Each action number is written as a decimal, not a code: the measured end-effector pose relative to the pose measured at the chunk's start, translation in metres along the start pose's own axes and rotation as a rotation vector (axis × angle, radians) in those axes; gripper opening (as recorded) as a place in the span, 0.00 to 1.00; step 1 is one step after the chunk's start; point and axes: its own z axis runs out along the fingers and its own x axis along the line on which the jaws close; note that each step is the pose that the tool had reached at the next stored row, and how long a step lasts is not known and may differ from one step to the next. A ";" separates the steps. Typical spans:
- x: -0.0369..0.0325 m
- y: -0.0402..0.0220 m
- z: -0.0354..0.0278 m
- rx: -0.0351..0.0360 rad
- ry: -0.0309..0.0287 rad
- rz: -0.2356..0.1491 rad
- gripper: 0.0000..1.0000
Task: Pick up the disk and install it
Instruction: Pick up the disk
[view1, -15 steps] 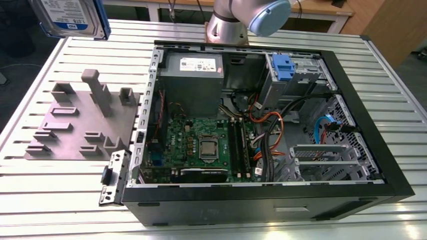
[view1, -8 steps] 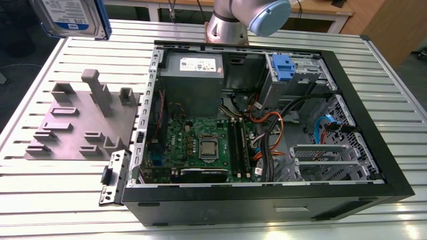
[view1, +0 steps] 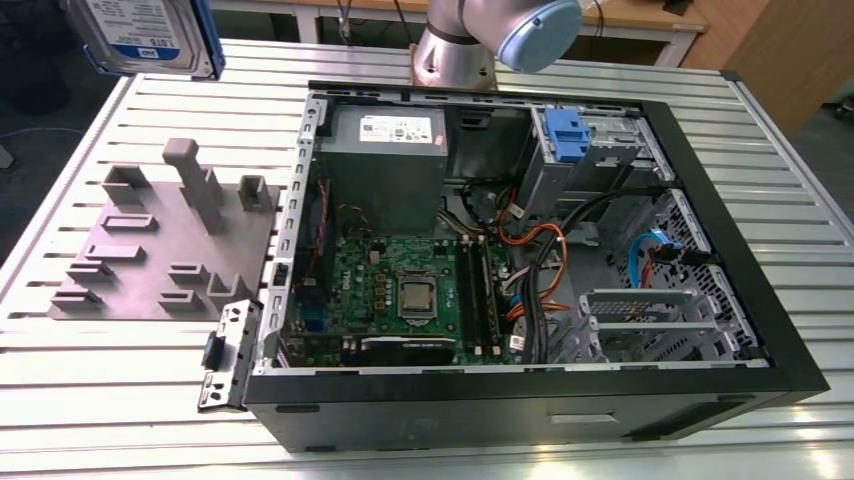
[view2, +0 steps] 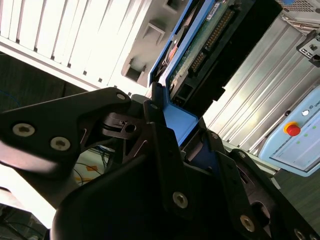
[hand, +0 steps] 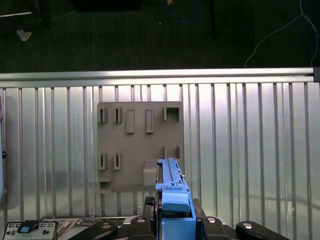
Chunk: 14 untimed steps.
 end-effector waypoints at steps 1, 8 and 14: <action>0.0000 -0.0002 0.0000 0.0000 0.0000 0.000 0.37; -0.0001 -0.0021 0.0000 0.0000 0.0000 0.000 0.37; -0.0001 -0.0040 0.0000 0.0002 -0.0001 0.000 0.37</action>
